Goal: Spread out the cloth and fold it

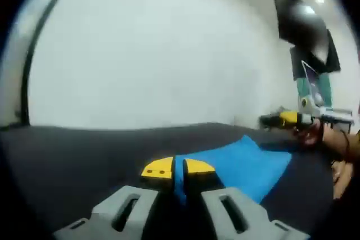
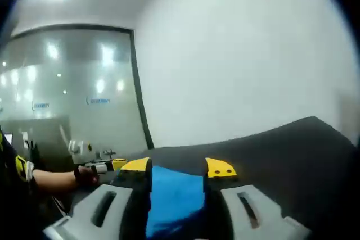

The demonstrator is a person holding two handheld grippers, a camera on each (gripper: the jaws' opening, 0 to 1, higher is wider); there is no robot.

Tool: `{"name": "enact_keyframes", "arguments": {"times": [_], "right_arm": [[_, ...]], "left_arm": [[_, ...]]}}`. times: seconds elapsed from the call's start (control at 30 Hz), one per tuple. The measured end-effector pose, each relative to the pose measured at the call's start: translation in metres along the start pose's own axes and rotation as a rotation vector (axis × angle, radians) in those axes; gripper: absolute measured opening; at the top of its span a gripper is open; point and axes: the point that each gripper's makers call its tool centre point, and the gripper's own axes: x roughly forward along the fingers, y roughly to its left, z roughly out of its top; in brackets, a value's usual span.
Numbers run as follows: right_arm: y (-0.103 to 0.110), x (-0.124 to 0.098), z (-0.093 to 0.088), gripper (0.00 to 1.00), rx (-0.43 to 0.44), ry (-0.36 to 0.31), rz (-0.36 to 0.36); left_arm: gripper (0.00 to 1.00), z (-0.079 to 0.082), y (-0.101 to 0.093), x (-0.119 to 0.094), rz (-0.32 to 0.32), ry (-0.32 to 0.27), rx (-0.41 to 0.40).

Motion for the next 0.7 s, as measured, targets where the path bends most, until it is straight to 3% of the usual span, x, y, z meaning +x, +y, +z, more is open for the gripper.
{"name": "enact_keyframes", "arguments": {"times": [0.03,0.07,0.1,0.13,0.17,0.2,0.23,0.27,0.33,0.4,0.47,0.53,0.6,0.7], "right_arm": [[-0.002,-0.002,-0.008,0.32,-0.014,0.008,-0.015],[-0.008,-0.005,-0.022,0.31,-0.033,0.041,-0.036],[-0.017,-0.008,-0.037,0.28,-0.062,0.105,-0.067],[-0.021,-0.009,-0.037,0.27,-0.148,0.18,-0.095],[-0.018,-0.006,-0.025,0.27,-0.166,0.097,-0.09],[-0.013,-0.004,-0.018,0.27,-0.112,0.014,-0.076],[-0.01,-0.005,-0.019,0.27,-0.09,0.037,-0.07],[-0.011,-0.005,-0.021,0.27,-0.104,0.058,-0.075],[-0.012,-0.007,-0.021,0.27,-0.167,0.056,-0.092],[-0.009,-0.004,-0.026,0.28,-0.169,0.081,-0.066],[-0.006,-0.004,-0.032,0.28,-0.21,0.116,-0.053],[-0.001,-0.003,-0.032,0.29,-0.269,0.115,-0.042],[0.003,-0.004,-0.031,0.3,-0.261,0.109,-0.025],[0.003,-0.006,-0.023,0.31,-0.21,0.067,-0.017]], "left_arm": [[0.11,0.011,-0.005,-0.009,0.023,-0.074,-0.003],[0.11,0.014,-0.009,-0.013,0.019,-0.106,-0.009],[0.11,0.021,-0.019,-0.018,-0.026,-0.168,0.048],[0.13,0.024,-0.023,-0.019,-0.044,-0.183,0.041],[0.15,0.024,-0.024,-0.018,-0.058,-0.176,0.01],[0.17,0.023,-0.025,-0.017,-0.074,-0.173,-0.055],[0.17,0.019,-0.024,-0.014,-0.086,-0.165,-0.095],[0.17,0.012,-0.019,-0.012,-0.069,-0.128,-0.062],[0.17,-0.002,0.005,-0.011,0.063,-0.046,-0.024],[0.17,0.001,0.016,-0.009,0.113,-0.083,-0.008],[0.17,0.003,0.012,-0.012,0.098,-0.088,-0.038],[0.17,0.011,0.008,-0.015,0.074,-0.128,-0.06],[0.17,0.021,0.004,-0.019,0.05,-0.184,-0.083],[0.17,0.022,0.007,-0.022,0.077,-0.191,-0.035]]}}
